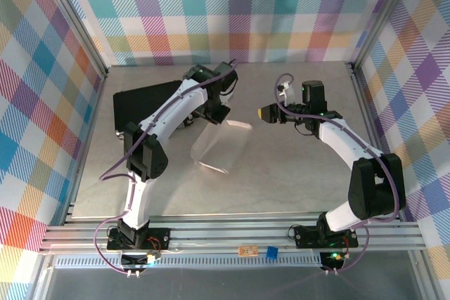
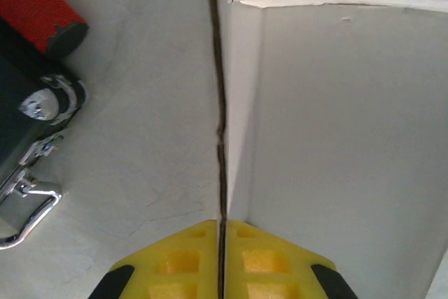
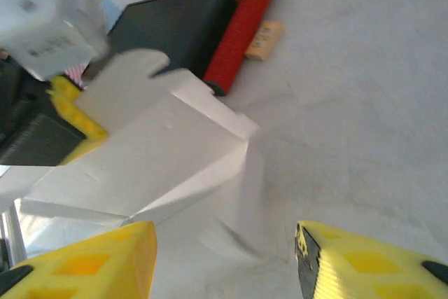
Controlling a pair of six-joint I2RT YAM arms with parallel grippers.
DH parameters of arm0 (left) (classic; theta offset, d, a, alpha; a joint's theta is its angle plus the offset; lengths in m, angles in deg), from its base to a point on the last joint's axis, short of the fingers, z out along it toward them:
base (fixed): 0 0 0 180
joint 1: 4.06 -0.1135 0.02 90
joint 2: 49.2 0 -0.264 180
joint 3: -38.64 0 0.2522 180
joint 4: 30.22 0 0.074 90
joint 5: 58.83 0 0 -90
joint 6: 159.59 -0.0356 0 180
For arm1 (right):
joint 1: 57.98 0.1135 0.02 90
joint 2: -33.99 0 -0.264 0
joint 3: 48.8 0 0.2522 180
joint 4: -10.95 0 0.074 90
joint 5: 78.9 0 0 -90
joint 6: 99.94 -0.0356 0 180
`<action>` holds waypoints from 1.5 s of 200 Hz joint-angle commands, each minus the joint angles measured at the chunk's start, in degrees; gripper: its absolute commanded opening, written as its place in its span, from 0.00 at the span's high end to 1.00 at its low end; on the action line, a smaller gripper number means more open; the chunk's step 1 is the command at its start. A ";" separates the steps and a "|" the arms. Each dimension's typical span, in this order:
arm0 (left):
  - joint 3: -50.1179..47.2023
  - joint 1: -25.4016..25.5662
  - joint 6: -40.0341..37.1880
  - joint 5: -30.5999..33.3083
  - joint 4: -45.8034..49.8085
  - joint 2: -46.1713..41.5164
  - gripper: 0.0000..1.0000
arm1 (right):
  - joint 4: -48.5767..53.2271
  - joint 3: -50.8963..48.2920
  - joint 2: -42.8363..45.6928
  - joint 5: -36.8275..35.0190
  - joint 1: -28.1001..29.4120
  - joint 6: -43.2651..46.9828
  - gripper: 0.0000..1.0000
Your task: Fold the paper box
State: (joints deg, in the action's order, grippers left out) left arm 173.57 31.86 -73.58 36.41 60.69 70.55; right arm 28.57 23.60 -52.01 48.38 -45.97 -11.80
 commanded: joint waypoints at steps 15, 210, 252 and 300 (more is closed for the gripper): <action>-6.57 -0.03 -15.26 -9.20 -4.00 -4.34 1.00 | 1.55 0.99 -1.45 5.73 1.63 16.54 0.48; -0.69 -2.66 -19.50 -16.65 -4.02 -4.27 1.00 | 2.39 12.18 -14.15 -8.25 9.96 32.61 0.49; -0.83 -2.67 -18.98 -15.17 -4.19 -4.55 1.00 | 5.04 14.97 -15.11 -4.57 9.79 32.48 0.67; -0.06 -2.66 -18.01 -14.84 -4.60 -4.13 1.00 | 5.43 13.38 -13.29 -4.39 10.40 32.21 0.88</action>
State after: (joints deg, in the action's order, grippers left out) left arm 173.35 29.48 -91.53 22.31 56.67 67.97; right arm 33.16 36.58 -66.50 41.75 -35.92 19.56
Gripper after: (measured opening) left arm 0.046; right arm 0.123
